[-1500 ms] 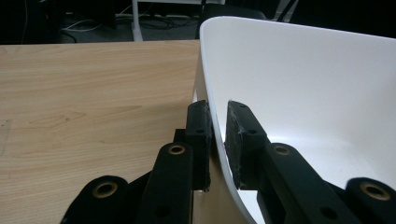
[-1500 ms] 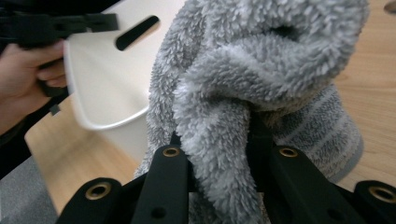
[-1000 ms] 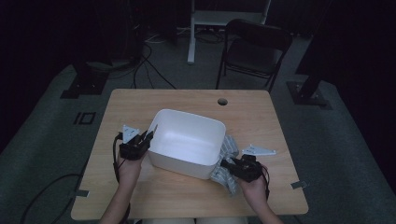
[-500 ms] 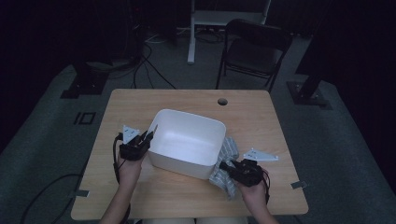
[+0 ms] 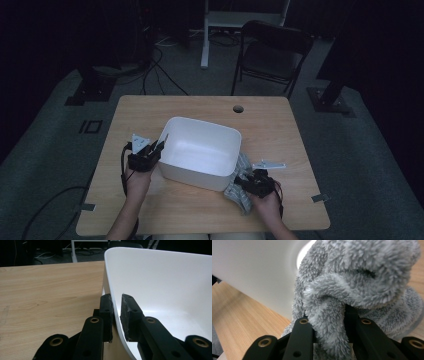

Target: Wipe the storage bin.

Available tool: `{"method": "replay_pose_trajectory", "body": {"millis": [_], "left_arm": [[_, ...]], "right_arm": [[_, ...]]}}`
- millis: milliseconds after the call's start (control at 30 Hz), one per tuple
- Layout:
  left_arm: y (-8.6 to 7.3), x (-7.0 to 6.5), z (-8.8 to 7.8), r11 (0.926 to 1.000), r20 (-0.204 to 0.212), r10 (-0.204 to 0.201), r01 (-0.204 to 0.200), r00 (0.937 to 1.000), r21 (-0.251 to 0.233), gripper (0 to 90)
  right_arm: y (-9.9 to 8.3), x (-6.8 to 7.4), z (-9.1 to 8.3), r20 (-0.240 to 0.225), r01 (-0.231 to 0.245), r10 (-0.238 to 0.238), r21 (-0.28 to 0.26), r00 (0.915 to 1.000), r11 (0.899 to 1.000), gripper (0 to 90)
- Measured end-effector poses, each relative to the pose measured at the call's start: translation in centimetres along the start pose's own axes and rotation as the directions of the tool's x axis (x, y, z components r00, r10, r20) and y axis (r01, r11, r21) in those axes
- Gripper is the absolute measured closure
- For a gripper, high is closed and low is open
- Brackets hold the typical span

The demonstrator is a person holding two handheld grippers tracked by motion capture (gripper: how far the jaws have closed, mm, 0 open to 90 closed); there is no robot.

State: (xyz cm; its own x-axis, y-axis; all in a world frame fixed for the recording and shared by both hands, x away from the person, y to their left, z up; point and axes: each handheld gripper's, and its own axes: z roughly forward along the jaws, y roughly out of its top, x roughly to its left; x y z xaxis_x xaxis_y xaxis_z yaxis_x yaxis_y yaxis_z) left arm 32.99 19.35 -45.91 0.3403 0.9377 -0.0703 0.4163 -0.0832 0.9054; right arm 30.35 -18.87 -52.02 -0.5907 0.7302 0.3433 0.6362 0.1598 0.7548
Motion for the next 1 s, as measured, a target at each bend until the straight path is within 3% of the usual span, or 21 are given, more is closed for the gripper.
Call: {"method": "replay_pose_trajectory", "body": {"millis": [200,300,433,533,567,667,767,833,933,967,1000], "left_arm": [[-0.1,0.0,0.0,1.0,-0.006,-0.004,0.004,1.0,-0.007,79.1],[-0.1,0.0,0.0,1.0,-0.006,-0.002,0.002,1.0,-0.007,79.3],[0.0,0.0,0.0,0.9999,-0.001,-0.007,0.007,1.0,-0.007,79.3],[0.0,0.0,0.1,0.9998,0.008,-0.018,0.018,0.9998,-0.006,79.5],[0.0,0.0,0.1,0.9997,0.008,-0.026,0.026,0.9996,-0.003,79.5],[0.0,0.0,0.0,0.9997,0.009,-0.024,0.024,0.9997,-0.001,79.9],[0.0,0.0,0.0,0.9996,0.006,-0.028,0.028,0.9996,0.001,79.9],[0.0,0.0,0.0,0.9997,0.001,-0.026,0.026,0.9997,0.0,79.8],[0.0,0.0,0.0,0.9996,-0.006,-0.028,0.028,0.9996,-0.004,79.7],[0.0,0.0,0.0,0.9997,-0.01,-0.023,0.023,0.9997,-0.005,79.7],[0.0,0.0,0.0,0.9998,-0.01,-0.02,0.02,0.9998,-0.005,79.7]], "right_arm": [[0.1,-0.2,0.0,0.004,0.02,-0.02,0.01,0.9998,1.0,76.1],[1.0,-0.7,-1.3,0.025,0.014,-0.013,-0.046,0.9996,0.999,76.1],[1.7,-1.0,-2.1,0.009,-0.014,0.015,-0.093,0.9998,0.996,76.1],[1.7,-0.7,-1.3,0.015,0.007,-0.005,-0.074,0.9999,0.997,76.1],[1.4,-0.3,-0.5,0.045,0.022,-0.019,-0.064,0.9988,0.998,76.3],[1.3,-0.4,-0.3,0.047,0.016,-0.013,-0.059,0.9988,0.998,76.4],[0.2,-1.3,1.7,0.07,-0.011,0.01,0.017,0.9975,1.0,76.8],[0.1,-1.6,1.8,0.054,-0.028,0.027,0.017,0.9982,0.999,76.8],[0.5,-1.5,1.6,0.058,-0.014,0.013,0.018,0.9982,1.0,76.7],[1.1,-1.5,0.8,0.04,-0.019,0.019,-0.015,0.999,1.0,76.5],[1.1,-1.5,0.8,0.04,-0.019,0.019,-0.015,0.999,1.0,76.5]]}}
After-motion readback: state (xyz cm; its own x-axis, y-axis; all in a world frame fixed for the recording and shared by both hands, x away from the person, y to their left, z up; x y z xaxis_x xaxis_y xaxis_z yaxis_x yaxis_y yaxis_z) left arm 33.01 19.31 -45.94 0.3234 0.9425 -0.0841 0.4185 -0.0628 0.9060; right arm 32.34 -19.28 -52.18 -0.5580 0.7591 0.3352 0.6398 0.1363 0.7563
